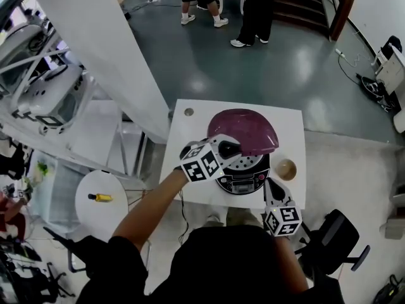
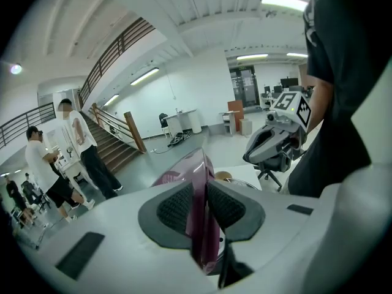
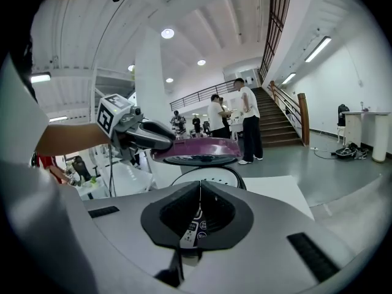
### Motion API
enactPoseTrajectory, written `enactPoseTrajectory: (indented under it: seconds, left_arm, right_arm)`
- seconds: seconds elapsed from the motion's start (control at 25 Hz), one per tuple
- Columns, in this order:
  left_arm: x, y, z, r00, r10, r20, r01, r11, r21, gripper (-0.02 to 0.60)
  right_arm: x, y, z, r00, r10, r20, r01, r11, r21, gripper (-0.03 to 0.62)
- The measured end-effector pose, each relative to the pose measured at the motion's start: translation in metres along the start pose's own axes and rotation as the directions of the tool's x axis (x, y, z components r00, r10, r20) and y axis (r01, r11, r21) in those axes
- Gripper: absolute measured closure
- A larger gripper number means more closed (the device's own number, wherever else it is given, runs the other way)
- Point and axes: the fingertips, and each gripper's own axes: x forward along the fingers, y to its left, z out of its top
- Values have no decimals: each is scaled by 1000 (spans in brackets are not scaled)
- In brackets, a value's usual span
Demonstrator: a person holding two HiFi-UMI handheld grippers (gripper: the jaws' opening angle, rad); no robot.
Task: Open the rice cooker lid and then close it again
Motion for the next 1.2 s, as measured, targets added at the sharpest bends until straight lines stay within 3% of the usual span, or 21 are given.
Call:
enactPoseTrajectory:
  seconds: [1.2]
  left_arm:
    - [23, -46, -37, 996, -65, -64, 63, 998, -26, 509]
  right_arm:
    - [0, 2, -15, 999, -16, -35, 17, 1000, 6, 594]
